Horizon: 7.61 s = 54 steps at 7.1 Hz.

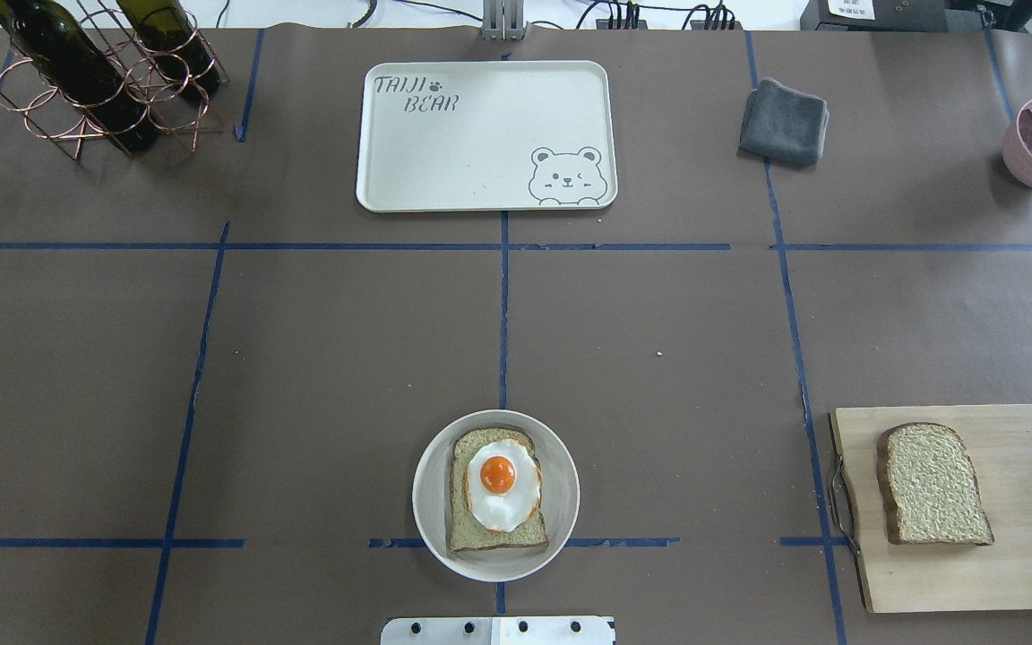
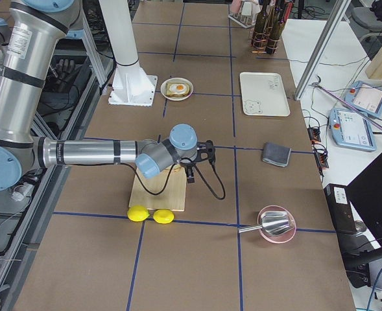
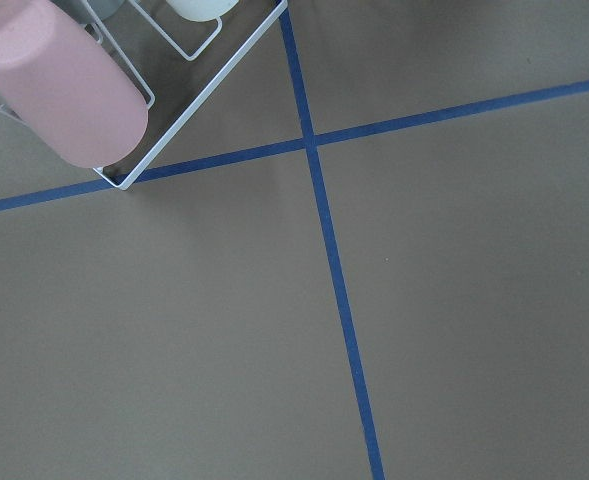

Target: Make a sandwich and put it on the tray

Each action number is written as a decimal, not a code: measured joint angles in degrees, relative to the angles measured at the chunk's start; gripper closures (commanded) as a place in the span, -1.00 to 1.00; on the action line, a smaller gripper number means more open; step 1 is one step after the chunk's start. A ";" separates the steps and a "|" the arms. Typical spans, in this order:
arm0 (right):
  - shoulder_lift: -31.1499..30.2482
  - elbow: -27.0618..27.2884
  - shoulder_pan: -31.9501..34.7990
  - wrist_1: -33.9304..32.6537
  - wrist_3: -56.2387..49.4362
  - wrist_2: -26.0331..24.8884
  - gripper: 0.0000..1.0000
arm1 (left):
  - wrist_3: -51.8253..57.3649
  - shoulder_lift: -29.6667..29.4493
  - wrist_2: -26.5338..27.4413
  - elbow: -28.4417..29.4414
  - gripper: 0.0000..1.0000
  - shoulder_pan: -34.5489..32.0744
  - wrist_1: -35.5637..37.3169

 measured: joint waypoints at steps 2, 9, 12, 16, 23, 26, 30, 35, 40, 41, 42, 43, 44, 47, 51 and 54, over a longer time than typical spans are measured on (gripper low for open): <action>-3.76 -1.56 -12.15 15.57 16.24 -9.55 -0.91 | -0.01 -0.01 -0.55 0.16 -1.00 0.06 0.00; -4.56 -6.70 -24.92 29.47 24.34 -17.53 -0.08 | 0.06 0.22 -0.73 0.27 -1.00 0.32 0.08; -5.29 -6.76 -25.39 29.46 24.28 -17.82 -0.02 | 0.06 0.32 -0.74 0.30 -1.00 0.40 0.08; -5.36 -6.83 -26.83 29.39 24.27 -19.06 0.75 | 0.06 0.31 -0.72 0.51 -1.00 0.42 0.08; -5.31 -3.60 -26.78 29.40 24.11 -17.86 1.00 | 0.06 0.31 -0.80 0.56 -1.00 0.44 0.01; -1.63 -0.64 -20.54 29.21 24.29 -7.79 1.00 | 0.02 0.31 -0.75 0.56 -1.00 0.42 -0.01; 18.36 -0.74 -19.70 21.15 31.77 -3.71 1.00 | 0.01 0.31 -0.72 0.56 -1.00 0.42 -0.03; 37.79 -3.56 -41.44 13.68 41.71 -26.22 1.00 | 0.06 0.06 -0.72 0.56 -1.00 0.46 -0.09; 39.42 -4.12 -49.81 8.35 45.27 -38.57 0.13 | 0.06 0.05 -0.76 0.56 -1.00 0.42 -0.09; 39.39 -4.13 -49.82 7.67 45.46 -38.58 -0.84 | 0.06 0.05 -0.74 0.56 -1.00 0.42 -0.09; 39.42 -3.96 -49.77 6.50 45.51 -38.50 -1.00 | 0.04 0.05 -0.73 0.56 -1.00 0.42 -0.09; 39.43 -3.64 -49.42 5.45 45.52 -38.38 -1.00 | 0.02 0.05 -0.72 0.56 -1.00 0.42 -0.09; 39.36 -3.18 -48.33 4.11 45.49 -37.61 -1.00 | 0.04 0.05 -0.72 0.56 -1.00 0.42 -0.09; 39.17 -0.87 -36.87 -8.53 43.50 -26.44 -1.00 | 0.02 0.05 -0.72 0.64 -1.00 0.45 -0.11; 37.08 -0.33 -18.70 -26.46 21.18 -13.39 -1.00 | -0.01 -0.99 -0.66 -0.08 -1.00 0.43 -0.71; 26.09 -0.20 -3.43 -32.12 -8.12 -6.81 -1.00 | -0.43 -7.42 -0.61 0.67 -1.00 0.50 -4.72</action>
